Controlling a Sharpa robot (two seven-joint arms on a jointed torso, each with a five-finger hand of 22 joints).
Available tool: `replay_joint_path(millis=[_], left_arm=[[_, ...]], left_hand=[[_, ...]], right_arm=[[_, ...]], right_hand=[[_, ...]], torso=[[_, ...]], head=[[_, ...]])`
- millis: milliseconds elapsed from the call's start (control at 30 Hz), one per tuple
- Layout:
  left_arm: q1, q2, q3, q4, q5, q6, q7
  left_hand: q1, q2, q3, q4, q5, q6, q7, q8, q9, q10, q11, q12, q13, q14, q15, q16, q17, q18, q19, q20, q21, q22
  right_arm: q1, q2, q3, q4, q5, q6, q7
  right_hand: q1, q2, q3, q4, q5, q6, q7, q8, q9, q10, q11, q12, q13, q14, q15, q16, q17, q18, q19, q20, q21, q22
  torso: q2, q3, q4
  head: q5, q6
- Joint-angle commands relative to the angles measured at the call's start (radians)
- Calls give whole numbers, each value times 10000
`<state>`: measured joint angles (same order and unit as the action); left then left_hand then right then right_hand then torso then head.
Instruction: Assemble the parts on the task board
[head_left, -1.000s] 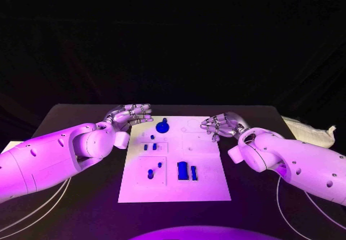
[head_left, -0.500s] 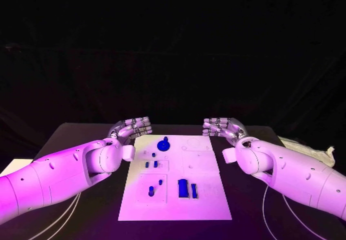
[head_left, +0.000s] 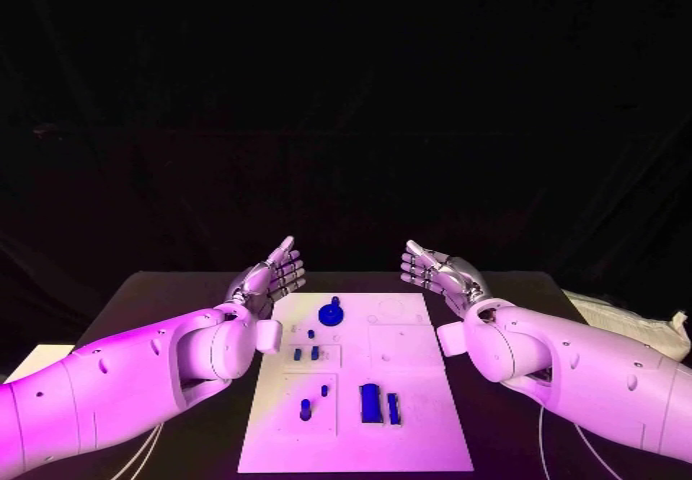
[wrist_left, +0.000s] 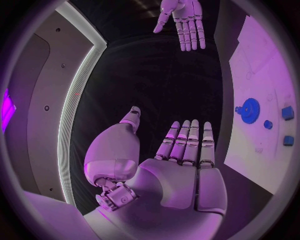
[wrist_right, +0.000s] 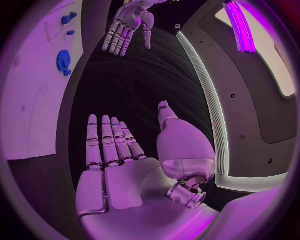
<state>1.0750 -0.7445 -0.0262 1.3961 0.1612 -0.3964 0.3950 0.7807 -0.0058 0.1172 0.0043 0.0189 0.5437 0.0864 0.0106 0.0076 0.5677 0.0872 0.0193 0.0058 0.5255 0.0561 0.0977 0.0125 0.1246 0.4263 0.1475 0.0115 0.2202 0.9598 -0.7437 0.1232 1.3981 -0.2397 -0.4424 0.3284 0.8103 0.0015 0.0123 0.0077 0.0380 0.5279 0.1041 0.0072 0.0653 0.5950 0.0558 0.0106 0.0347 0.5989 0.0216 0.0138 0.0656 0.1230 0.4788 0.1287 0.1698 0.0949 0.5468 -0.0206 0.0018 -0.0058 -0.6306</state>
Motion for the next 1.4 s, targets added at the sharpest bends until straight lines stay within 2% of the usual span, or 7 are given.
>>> replay_joint_path(millis=[33, 67, 200, 233, 300, 367, 1400], left_arm=[[-79, -106, 84, 588, -861, -1866, 706], [-103, -141, 108, 748, -966, -2126, 782], [-188, -265, 197, 1321, -1340, -3058, 1053], [-203, -286, 212, 1418, -1403, -3215, 1099], [-226, -319, 236, 1573, -1504, -3467, 1172], [-241, -341, 252, 1676, -1571, -3634, 1221], [-250, -355, 262, 1739, -1612, -3736, 1250]], left_hand=[[-2489, 58, -364, -43, -189, -1733, -864, -106, -76, -1809, -872, -193, -58, -1675, -561, -977, -125, -383, -1361, -468, -115, -703], [-2709, 58, -402, -43, -189, -1887, -864, -106, -76, -1968, -872, -193, -58, -1825, -561, -977, -125, -474, -1481, -511, -115, -764], [-3520, 58, -1172, -43, -189, -2457, -864, -106, -76, -2558, -872, -193, -58, -2372, -561, -977, -125, -481, -1923, -666, -115, -994], [-3685, 58, -1172, -43, -189, -2572, -864, -106, -76, -2678, -872, -193, -58, -2480, -561, -977, -125, -1246, -2014, -697, -115, -1040], [-4008, 58, -1172, -43, -189, -2791, -864, -106, -76, -2916, -872, -193, -58, -2701, -561, -977, -125, -1246, -2186, -758, -115, -1130], [-4297, 58, -1172, -43, -189, -2996, -864, -106, -76, -3127, -872, -193, -58, -2894, -561, -977, -125, -1246, -2343, -1475, -115, -1213], [-6809, 58, -1172, -43, -189, -4716, -864, -106, -76, -4931, -872, -193, -58, -5255, -561, -977, -125, -1246, -4263, -1475, -115, -2202]], right_arm=[[307, -124, -362, 634, 1318, -1786, 1120], [400, -161, -497, 802, 1485, -2017, 1243], [719, -290, -965, 1385, 2065, -2818, 1671], [770, -310, -1040, 1479, 2158, -2946, 1739], [847, -341, -1152, 1618, 2297, -3138, 1842], [890, -359, -1215, 1698, 2375, -3246, 1900], [902, -363, -1232, 1719, 2397, -3276, 1916]], right_hand=[[-2583, -15, -123, -77, -380, -1682, -332, -72, -653, -1898, -558, -106, -347, -1909, -216, -138, -656, -369, -1523, -415, -540, -949], [-2798, -15, -123, -77, -380, -1824, -1041, -72, -653, -2060, -558, -106, -347, -2071, -216, -138, -656, -421, -1651, -448, -588, -949], [-3657, -15, -123, -77, -380, -2379, -1041, -72, -653, -2692, -558, -106, -347, -2704, -216, -138, -656, -479, -2161, -582, -763, -949], [-3829, -15, -123, -77, -380, -2493, -1041, -72, -653, -2821, -558, -106, -347, -2834, -216, -138, -656, -479, -2261, -1287, -803, -949], [-4152, -15, -123, -77, -380, -2706, -1041, -72, -653, -3057, -558, -106, -347, -3073, -216, -138, -656, -1230, -2446, -1287, -867, -949], [-4453, -15, -123, -77, -380, -2902, -1041, -72, -653, -3277, -558, -106, -347, -3289, -216, -138, -656, -1230, -2606, -1287, -926, -949], [-7401, -15, -123, -77, -380, -5279, -1041, -72, -653, -5950, -558, -106, -347, -5989, -216, -138, -656, -1230, -4788, -1287, -1698, -949]], torso=[[-23, 188, -17], [-25, 199, -18], [-26, 206, -18], [-26, 206, -18], [-26, 206, -18], [-26, 206, -18], [-26, 206, -18]], head=[[50, 269], [55, 291], [58, 306], [58, 306], [58, 306], [58, 306], [58, 306]])
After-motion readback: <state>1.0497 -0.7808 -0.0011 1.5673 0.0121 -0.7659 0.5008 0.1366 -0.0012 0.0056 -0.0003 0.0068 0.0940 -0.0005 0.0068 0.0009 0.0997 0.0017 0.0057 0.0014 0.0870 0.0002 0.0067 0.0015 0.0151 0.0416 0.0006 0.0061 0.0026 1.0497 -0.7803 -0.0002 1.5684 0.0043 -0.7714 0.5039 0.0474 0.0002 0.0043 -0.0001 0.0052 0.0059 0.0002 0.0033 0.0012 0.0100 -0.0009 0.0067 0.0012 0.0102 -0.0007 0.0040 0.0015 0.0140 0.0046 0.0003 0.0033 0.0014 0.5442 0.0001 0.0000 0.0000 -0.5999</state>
